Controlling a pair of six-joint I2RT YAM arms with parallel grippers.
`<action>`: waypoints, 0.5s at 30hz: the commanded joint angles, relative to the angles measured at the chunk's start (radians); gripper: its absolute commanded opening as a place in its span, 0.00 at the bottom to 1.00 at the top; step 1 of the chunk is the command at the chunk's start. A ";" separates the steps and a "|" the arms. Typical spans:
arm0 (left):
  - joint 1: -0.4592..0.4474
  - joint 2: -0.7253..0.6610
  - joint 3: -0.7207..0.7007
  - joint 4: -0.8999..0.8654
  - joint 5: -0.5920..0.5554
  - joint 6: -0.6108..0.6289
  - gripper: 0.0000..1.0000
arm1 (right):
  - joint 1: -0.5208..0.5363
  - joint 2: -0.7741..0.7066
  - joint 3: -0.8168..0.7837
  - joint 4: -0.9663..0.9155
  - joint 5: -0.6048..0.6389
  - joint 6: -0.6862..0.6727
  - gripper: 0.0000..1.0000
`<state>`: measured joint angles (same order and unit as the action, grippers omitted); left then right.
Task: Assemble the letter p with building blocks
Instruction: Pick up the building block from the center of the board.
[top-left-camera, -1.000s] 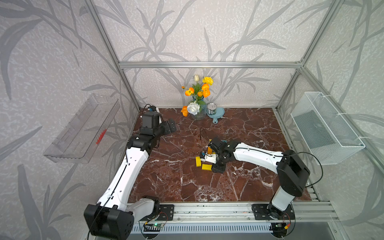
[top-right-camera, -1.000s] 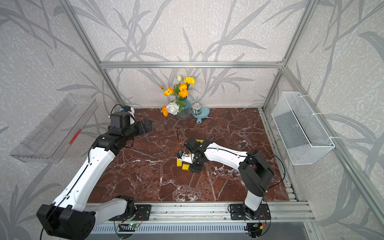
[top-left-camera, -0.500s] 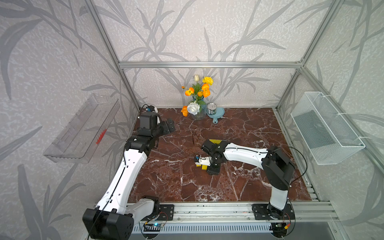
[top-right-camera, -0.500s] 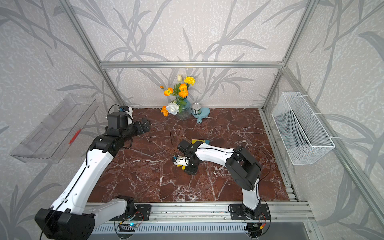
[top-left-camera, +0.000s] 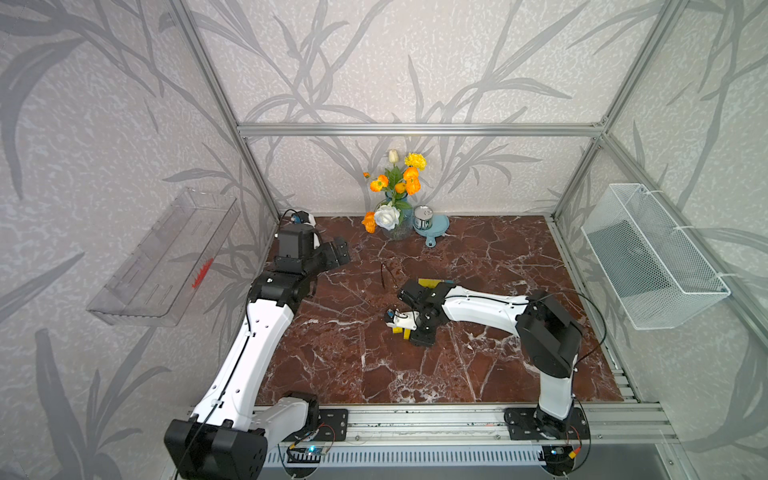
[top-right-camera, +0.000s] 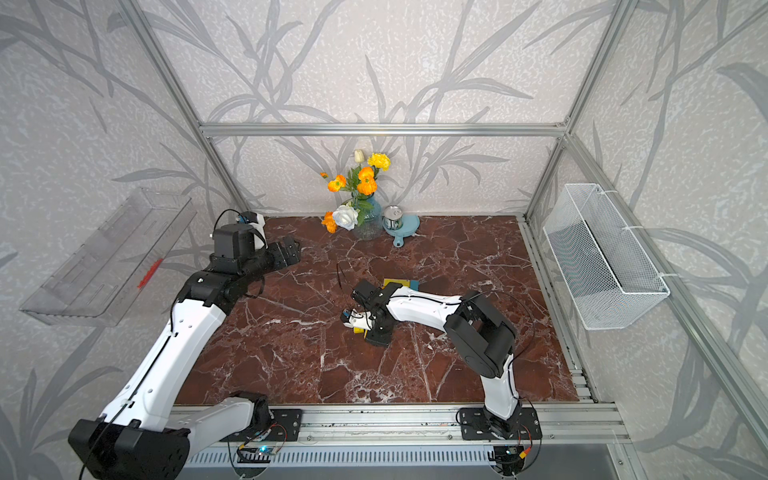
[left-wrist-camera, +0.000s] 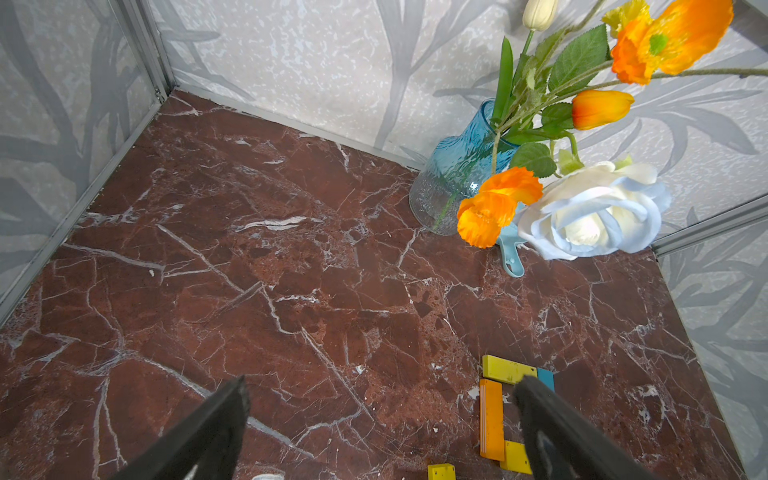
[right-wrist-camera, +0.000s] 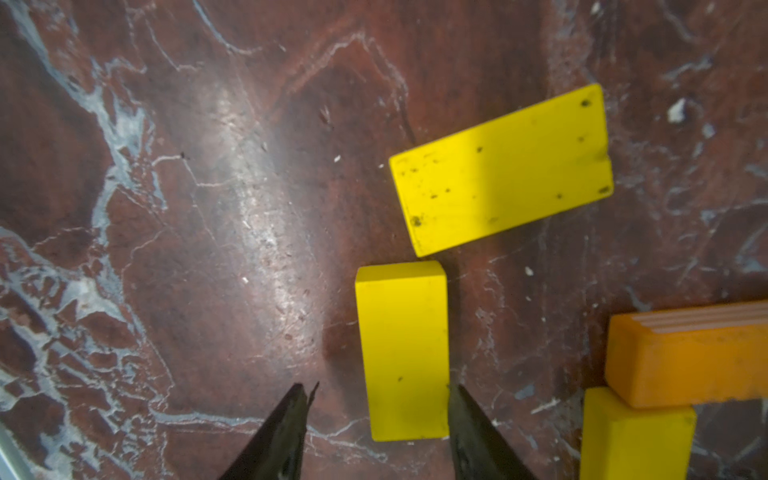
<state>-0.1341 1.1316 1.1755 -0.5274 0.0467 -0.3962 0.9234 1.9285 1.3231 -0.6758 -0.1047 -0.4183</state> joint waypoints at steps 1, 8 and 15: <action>0.007 -0.022 -0.009 -0.011 0.001 0.010 1.00 | 0.005 0.013 0.010 0.005 0.024 -0.016 0.55; 0.007 -0.026 -0.012 -0.011 0.000 0.010 1.00 | 0.003 0.067 0.021 0.012 0.016 -0.019 0.55; 0.007 -0.028 -0.016 -0.011 0.007 0.009 1.00 | -0.001 0.060 0.021 0.002 0.021 -0.003 0.48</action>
<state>-0.1299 1.1267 1.1732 -0.5274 0.0475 -0.3962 0.9237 1.9781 1.3319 -0.6563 -0.0902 -0.4267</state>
